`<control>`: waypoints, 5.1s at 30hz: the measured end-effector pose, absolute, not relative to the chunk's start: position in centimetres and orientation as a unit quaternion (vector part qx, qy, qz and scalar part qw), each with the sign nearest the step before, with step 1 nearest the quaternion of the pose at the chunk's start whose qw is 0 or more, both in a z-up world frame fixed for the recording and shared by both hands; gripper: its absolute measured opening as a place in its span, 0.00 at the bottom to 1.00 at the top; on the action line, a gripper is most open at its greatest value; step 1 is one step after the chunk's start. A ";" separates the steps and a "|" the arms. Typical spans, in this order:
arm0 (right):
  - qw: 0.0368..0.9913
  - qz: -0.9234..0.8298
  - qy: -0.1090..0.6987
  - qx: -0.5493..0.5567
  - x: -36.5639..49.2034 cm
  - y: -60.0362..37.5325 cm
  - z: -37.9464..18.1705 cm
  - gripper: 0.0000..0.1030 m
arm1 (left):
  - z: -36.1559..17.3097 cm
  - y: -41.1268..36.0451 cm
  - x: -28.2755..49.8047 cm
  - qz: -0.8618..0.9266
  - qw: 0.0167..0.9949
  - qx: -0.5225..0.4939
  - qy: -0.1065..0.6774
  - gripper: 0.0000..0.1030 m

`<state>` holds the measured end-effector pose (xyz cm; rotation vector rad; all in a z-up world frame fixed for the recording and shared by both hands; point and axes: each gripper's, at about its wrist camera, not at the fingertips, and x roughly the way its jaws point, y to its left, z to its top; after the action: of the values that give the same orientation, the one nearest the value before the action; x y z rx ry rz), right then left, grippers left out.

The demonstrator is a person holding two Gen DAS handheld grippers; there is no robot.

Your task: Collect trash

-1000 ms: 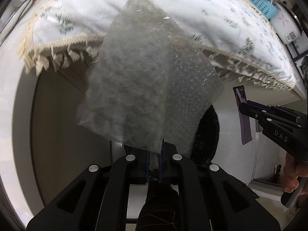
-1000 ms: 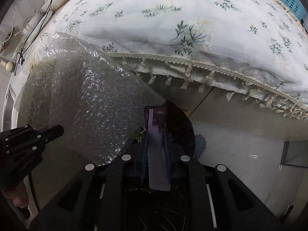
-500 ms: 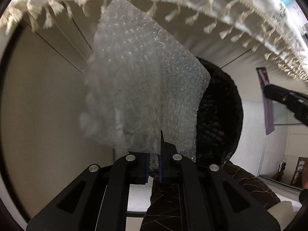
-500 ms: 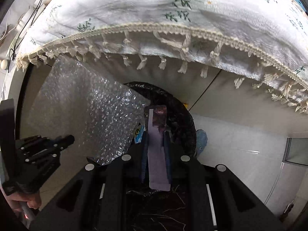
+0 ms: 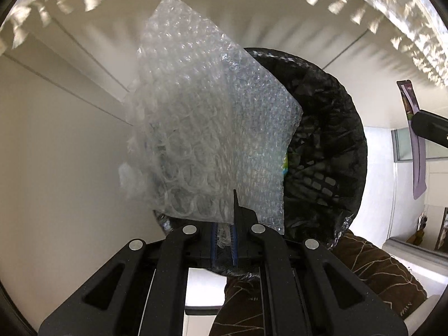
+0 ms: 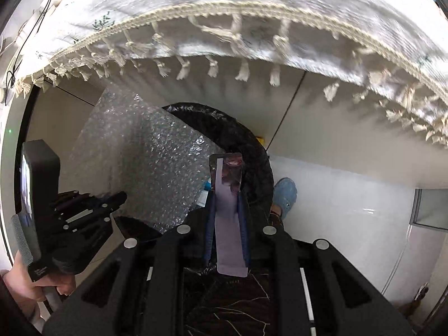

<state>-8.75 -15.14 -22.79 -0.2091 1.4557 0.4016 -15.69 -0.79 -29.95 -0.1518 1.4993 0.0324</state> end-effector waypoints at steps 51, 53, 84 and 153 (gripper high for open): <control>0.747 0.205 0.627 -0.084 -8.7 -9.6 -24.8 0.78 | -22.4 6.3 -18.2 0.091 0.783 -0.141 0.599 0.94; 0.756 0.200 0.617 -0.086 -8.4 -10.4 -23.3 0.81 | -21.4 6.2 -18.0 0.086 0.787 -0.147 0.593 0.94; 0.880 0.101 0.463 -0.034 -4.8 -24.0 2.8 0.92 | 2.7 3.3 -11.8 0.047 0.867 -0.095 0.486 0.94; 0.873 0.091 0.480 -0.017 -4.6 -24.0 2.6 0.92 | 2.6 2.7 -11.2 0.039 0.867 -0.099 0.487 0.94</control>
<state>-4.60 -24.02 2.58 -0.0357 1.0020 0.1894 -11.21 2.67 2.61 -0.2071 1.0190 0.0826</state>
